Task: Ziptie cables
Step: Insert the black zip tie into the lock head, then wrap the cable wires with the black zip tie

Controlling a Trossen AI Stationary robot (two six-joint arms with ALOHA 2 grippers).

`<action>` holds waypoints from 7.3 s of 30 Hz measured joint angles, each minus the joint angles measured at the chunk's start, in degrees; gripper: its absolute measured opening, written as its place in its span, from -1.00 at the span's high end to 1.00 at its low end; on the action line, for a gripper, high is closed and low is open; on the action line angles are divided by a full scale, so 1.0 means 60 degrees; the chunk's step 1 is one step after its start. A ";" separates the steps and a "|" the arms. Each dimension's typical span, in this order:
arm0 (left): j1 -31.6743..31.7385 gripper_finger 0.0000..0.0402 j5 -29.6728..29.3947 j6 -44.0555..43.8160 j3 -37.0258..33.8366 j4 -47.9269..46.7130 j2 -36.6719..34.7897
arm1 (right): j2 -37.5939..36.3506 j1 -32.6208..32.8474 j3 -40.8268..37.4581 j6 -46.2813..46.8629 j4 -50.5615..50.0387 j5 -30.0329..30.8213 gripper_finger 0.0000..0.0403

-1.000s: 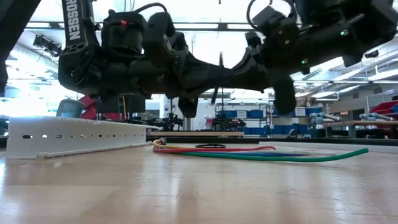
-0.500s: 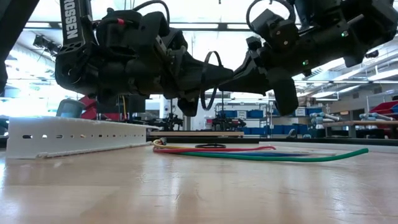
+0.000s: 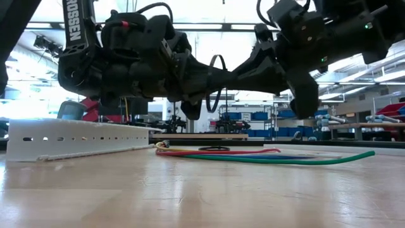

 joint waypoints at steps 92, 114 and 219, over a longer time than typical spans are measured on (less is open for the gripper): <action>0.1357 1.00 -0.4258 0.1277 -0.0036 -0.9020 -0.3251 | -0.4441 -0.1767 -0.3273 0.9217 -0.2537 -0.0492 0.63; 0.1109 1.00 -0.5207 0.2211 0.0397 -1.1217 -0.3786 | -0.1082 -0.2113 -0.1093 1.0574 -0.1464 -0.2853 0.63; 0.1160 0.99 -0.3809 0.1678 -0.4881 -0.7871 -0.9618 | 0.5147 -0.2174 1.0427 1.0202 -1.3695 0.0183 1.00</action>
